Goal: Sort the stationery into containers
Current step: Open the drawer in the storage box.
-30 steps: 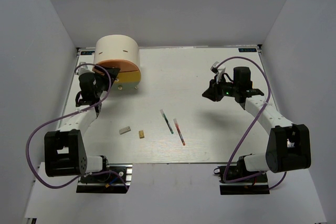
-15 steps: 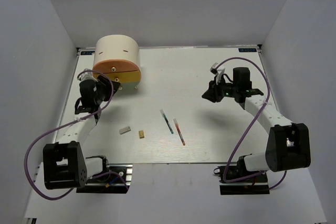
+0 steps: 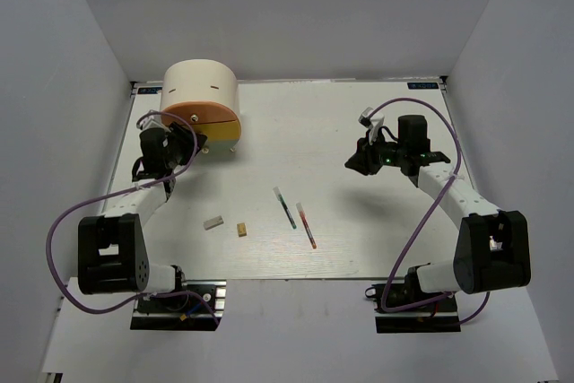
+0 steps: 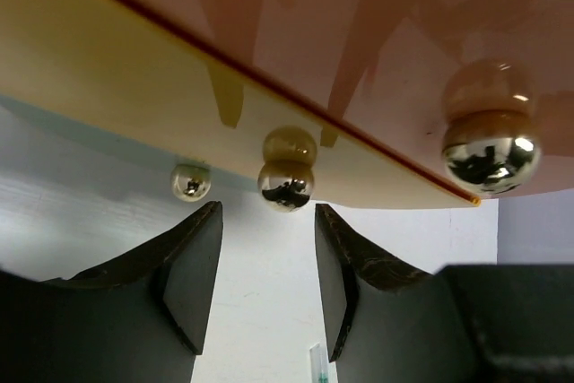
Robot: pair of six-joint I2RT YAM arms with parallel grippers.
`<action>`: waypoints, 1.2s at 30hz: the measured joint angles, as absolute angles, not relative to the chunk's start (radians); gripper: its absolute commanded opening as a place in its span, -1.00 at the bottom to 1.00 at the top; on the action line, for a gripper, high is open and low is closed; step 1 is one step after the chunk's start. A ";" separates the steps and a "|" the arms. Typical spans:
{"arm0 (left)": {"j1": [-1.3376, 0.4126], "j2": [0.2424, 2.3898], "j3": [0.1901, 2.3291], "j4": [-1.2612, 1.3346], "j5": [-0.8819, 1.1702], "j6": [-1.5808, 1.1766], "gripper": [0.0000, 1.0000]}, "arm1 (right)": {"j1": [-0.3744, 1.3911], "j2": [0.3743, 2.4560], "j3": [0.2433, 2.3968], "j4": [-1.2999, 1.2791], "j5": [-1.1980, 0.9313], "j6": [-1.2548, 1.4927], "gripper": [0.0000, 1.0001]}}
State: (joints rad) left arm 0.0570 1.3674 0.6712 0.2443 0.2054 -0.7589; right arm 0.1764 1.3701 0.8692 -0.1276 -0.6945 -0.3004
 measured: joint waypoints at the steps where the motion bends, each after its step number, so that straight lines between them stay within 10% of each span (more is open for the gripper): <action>1: 0.057 1.367 0.672 0.251 0.206 -0.759 0.11 | 0.176 1.370 0.869 -0.128 -0.694 -0.300 -0.41; 16: 0.057 1.412 0.686 0.302 0.205 -0.787 0.08 | 0.176 1.385 0.869 -0.132 -0.694 -0.304 -0.41; 36: 0.057 1.433 0.693 0.342 0.218 -0.806 -0.52 | 0.176 1.388 0.869 -0.133 -0.695 -0.318 -0.41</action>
